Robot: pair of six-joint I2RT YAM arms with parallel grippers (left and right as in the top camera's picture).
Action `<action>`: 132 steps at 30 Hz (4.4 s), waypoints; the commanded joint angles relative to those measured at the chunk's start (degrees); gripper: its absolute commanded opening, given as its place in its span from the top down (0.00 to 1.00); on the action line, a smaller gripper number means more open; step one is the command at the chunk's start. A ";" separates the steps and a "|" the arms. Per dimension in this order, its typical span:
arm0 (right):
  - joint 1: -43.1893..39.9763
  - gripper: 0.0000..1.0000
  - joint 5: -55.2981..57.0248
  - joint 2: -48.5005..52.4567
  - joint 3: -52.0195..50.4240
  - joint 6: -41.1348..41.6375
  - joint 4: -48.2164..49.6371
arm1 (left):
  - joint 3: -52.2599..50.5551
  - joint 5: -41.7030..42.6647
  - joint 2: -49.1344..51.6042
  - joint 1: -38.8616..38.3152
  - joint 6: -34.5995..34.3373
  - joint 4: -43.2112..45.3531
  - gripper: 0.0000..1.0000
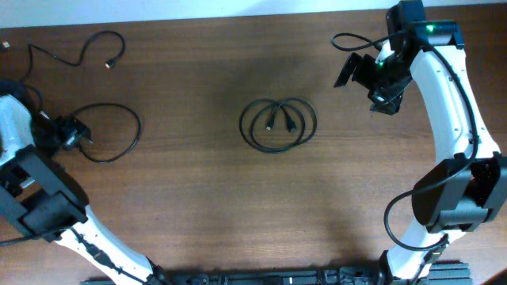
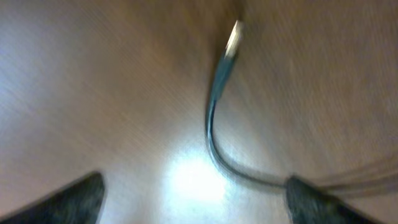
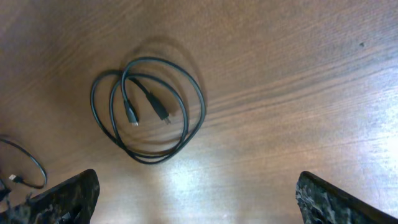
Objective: Untangle cables
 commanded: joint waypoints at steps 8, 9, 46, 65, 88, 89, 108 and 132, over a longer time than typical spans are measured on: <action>-0.07 0.02 0.31 0.39 0.48 0.42 -0.13 | -8.09 0.63 0.24 -0.55 3.10 10.45 0.71; -0.07 0.02 0.31 0.39 0.48 0.42 -0.13 | -9.31 0.59 0.24 -0.55 3.13 11.41 0.68; -0.07 0.02 0.31 0.39 0.50 0.42 -0.13 | -2.27 39.01 -9.46 -18.82 6.54 21.05 0.12; -0.07 0.02 0.31 0.39 0.48 0.42 -0.13 | -2.29 6.56 1.92 -63.98 -12.41 12.35 0.16; -0.07 0.02 0.31 0.39 0.48 0.42 -0.13 | 13.73 -5.64 5.95 -65.48 -15.58 -4.26 1.00; -0.07 0.02 0.31 0.39 0.48 0.42 -0.13 | 19.76 -7.56 5.86 -64.92 -15.58 -9.35 1.00; -0.07 0.02 0.31 0.39 0.48 0.42 -0.13 | 57.68 4.02 -28.72 -19.71 -3.50 -20.87 1.00; -0.07 0.02 0.31 0.39 0.48 0.42 -0.13 | 48.46 -18.16 -29.40 1.64 -22.60 -27.47 1.00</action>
